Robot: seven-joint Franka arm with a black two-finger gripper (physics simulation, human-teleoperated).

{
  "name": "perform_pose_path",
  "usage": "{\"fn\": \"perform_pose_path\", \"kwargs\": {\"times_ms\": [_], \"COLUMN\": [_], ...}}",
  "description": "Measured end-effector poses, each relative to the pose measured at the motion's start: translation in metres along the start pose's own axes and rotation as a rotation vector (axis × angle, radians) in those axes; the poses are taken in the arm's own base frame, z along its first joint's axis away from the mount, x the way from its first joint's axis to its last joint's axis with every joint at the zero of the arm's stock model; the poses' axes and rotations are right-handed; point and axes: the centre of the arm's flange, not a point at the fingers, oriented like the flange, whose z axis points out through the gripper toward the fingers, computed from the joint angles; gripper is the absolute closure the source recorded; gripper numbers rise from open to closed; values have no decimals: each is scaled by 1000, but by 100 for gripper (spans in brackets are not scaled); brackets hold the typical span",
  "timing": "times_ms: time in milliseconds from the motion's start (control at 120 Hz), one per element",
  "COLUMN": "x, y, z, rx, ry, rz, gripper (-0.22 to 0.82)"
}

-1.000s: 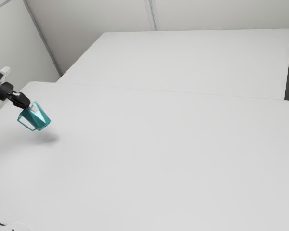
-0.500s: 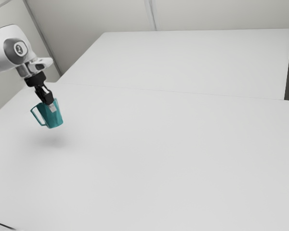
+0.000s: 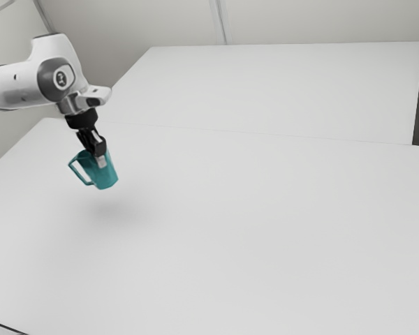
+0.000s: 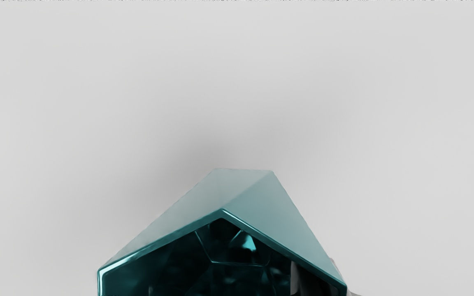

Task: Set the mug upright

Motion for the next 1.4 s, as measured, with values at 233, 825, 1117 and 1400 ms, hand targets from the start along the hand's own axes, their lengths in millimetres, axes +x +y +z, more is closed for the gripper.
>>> {"fn": "perform_pose_path", "kwargs": {"times_ms": [233,825,1117,1400], "x": [-4,9,8,10], "y": [38,117,124,130], "z": [12,62,92,116], "rx": [30,83,105,115], "ry": [-7,-2,2,19], "rz": [-35,-76,-126,-163], "gripper": [79,79,79,79]}}
